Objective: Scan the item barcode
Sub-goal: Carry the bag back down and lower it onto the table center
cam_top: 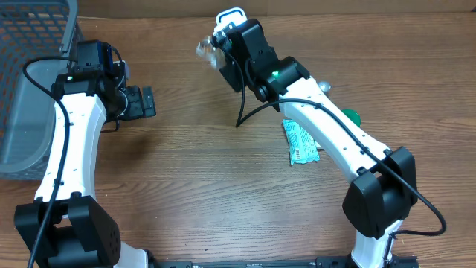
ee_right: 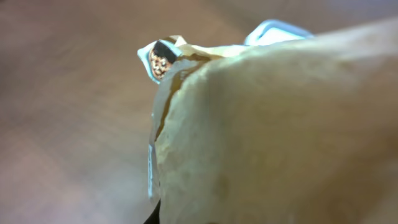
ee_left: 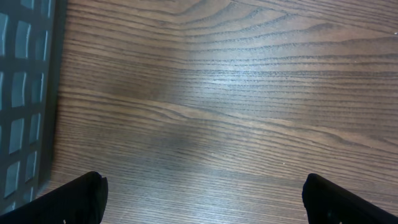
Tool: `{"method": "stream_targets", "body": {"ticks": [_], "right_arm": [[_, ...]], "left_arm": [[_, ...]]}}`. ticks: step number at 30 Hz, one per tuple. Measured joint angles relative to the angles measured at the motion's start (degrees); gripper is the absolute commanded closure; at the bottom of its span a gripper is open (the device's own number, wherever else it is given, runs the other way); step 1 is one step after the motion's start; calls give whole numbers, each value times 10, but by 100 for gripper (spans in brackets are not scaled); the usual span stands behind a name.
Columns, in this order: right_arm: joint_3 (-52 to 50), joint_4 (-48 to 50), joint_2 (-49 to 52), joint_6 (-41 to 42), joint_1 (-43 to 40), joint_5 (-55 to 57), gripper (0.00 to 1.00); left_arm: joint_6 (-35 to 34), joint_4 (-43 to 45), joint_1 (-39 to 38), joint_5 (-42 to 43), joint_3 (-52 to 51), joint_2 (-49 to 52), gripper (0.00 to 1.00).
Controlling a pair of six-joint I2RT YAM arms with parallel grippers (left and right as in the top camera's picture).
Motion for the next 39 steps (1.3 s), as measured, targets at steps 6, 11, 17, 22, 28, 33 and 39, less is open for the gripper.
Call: {"method": "stream_targets", "body": {"ticks": [6, 11, 17, 22, 28, 33, 39], "right_arm": [[-5, -167, 0, 46, -2, -125, 95], [-16, -225, 0, 59, -7, -162, 95], [-40, -238, 0, 65, -25, -176, 71], [-64, -228, 0, 68, -29, -169, 58], [-78, -203, 0, 66, -29, -112, 43], [-89, -184, 0, 73, -29, -75, 14], [-89, -164, 0, 98, -29, -63, 0]], "left_arm": [[0, 0, 0, 0, 0, 0, 0], [0, 0, 0, 0, 0, 0, 0], [0, 0, 0, 0, 0, 0, 0], [0, 0, 0, 0, 0, 0, 1], [0, 0, 0, 0, 0, 0, 0], [0, 0, 0, 0, 0, 0, 0], [0, 0, 0, 0, 0, 0, 0]]}}
